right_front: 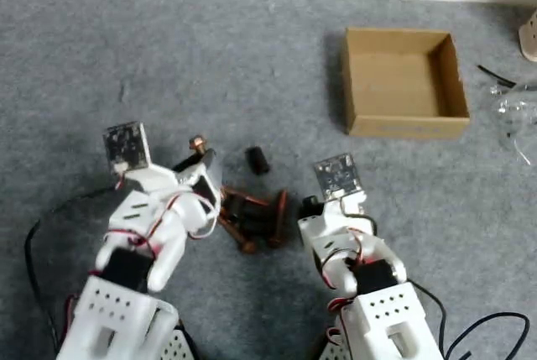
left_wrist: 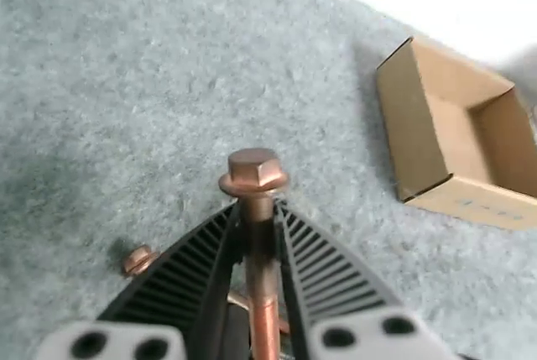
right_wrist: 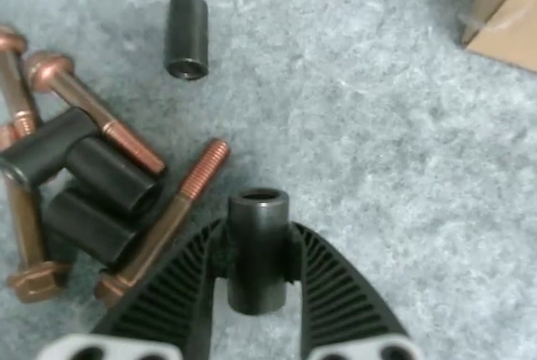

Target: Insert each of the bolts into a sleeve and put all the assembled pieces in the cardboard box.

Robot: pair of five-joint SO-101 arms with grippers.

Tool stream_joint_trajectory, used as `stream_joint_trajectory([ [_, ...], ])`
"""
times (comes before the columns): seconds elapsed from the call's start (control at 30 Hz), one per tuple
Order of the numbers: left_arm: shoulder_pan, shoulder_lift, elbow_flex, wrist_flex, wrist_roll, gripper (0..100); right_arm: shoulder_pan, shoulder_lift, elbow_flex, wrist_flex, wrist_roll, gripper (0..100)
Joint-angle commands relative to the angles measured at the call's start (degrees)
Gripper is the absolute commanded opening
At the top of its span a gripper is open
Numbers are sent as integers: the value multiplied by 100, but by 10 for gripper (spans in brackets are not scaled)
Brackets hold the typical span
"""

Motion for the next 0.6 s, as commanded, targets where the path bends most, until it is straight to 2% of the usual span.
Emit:
stream_joint_trajectory([
  [0.0, -66, -1112, 374, -193, -35, 4, 57, -549, 48, -198, 70, 4],
  [0.17, -66, -2167, 927, -193, -62, 4, 57, -1877, 620, -189, 70, 4],
  [0.27, -66, -2774, 1147, -202, -316, 5, -48, -2756, 954, -48, 70, 4],
  [0.37, -22, -2818, 1121, -211, -325, 5, -549, -3407, 1130, 453, 97, 4],
  [0.57, -22, -2747, 1121, -563, -316, 5, -1437, -3292, 1112, 470, 105, 4],
])
